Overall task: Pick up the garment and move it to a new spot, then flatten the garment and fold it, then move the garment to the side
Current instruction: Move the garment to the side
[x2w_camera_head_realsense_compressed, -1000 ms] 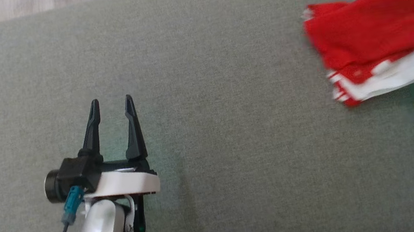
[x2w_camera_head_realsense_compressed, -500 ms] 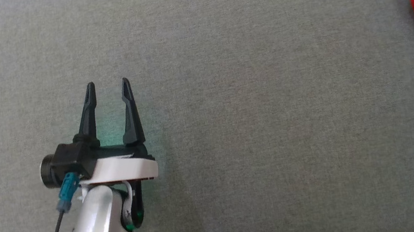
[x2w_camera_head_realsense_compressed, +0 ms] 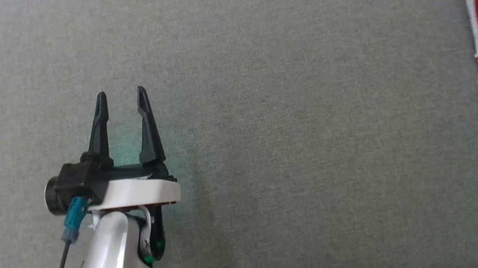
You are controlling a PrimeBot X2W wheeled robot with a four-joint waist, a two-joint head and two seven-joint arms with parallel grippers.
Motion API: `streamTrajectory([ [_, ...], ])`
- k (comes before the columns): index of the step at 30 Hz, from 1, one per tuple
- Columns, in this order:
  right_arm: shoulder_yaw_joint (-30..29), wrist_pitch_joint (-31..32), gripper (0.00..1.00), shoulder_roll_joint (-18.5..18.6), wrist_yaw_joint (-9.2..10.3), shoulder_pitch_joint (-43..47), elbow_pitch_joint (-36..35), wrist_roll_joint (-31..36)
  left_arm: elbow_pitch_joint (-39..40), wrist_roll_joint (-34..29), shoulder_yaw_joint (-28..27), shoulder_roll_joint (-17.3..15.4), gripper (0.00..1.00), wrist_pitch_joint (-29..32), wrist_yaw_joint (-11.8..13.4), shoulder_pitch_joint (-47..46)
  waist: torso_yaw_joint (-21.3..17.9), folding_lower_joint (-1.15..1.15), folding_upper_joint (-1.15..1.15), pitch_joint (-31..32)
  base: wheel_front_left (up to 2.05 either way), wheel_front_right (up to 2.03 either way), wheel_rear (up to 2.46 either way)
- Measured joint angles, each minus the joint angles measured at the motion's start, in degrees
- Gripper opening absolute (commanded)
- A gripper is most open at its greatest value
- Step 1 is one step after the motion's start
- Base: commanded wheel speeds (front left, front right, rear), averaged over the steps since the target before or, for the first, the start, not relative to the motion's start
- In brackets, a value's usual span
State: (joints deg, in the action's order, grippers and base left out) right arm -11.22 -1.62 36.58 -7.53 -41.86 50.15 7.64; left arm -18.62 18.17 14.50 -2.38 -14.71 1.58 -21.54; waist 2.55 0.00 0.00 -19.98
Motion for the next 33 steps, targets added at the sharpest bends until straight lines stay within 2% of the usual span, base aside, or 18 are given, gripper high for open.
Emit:
streamTrajectory([
  [3,-0.9,-0.9,1.0,-2.7,0.0,0.0,-2.3,0.2,0.0,0.0,-0.1,0.0,1.0,0.0,0.0,0.0,-0.3,0.0,0.0,1.7,0.0,0.0,0.0],
  [6,-2.0,-1.0,1.0,-7.3,0.0,0.0,-5.3,-1.1,0.0,0.7,-0.7,0.0,1.0,0.0,0.5,0.2,-0.6,-0.01,0.0,3.8,0.0,0.0,0.0],
  [13,0.8,-4.2,1.0,-17.5,0.0,1.2,-17.0,-7.5,0.5,0.4,-1.4,0.0,1.0,0.0,0.5,2.2,-1.3,-0.01,0.0,9.1,0.0,0.0,0.0],
  [19,3.0,-5.6,1.0,-24.3,0.0,10.0,-28.1,-14.3,0.7,0.3,-1.5,0.0,1.0,0.0,0.4,4.4,-1.1,-0.01,0.0,12.1,0.0,0.0,0.0],
  [23,4.1,-7.0,1.0,-29.6,0.0,15.7,-32.2,-16.6,0.6,0.4,-1.1,0.0,1.0,0.0,0.4,6.0,-0.7,-0.01,0.0,13.5,0.0,0.0,0.0],
  [27,5.6,-9.3,1.0,-32.7,0.0,22.0,-33.0,-17.2,0.3,1.0,0.2,0.0,1.0,0.0,0.5,8.0,-0.5,-0.01,0.0,15.0,0.0,0.0,0.0],
  [30,6.8,-10.7,1.0,-33.1,0.0,26.9,-31.8,-17.6,0.1,1.0,0.7,-0.1,1.0,0.0,1.0,9.6,-0.5,-0.01,0.0,16.2,0.0,0.0,0.0],
  [33,10.6,-11.8,1.0,-33.2,0.0,31.4,-30.9,-16.1,0.1,1.6,0.7,-0.1,1.0,0.0,1.5,11.2,-0.5,-0.01,0.0,17.2,0.0,0.0,0.0],
])
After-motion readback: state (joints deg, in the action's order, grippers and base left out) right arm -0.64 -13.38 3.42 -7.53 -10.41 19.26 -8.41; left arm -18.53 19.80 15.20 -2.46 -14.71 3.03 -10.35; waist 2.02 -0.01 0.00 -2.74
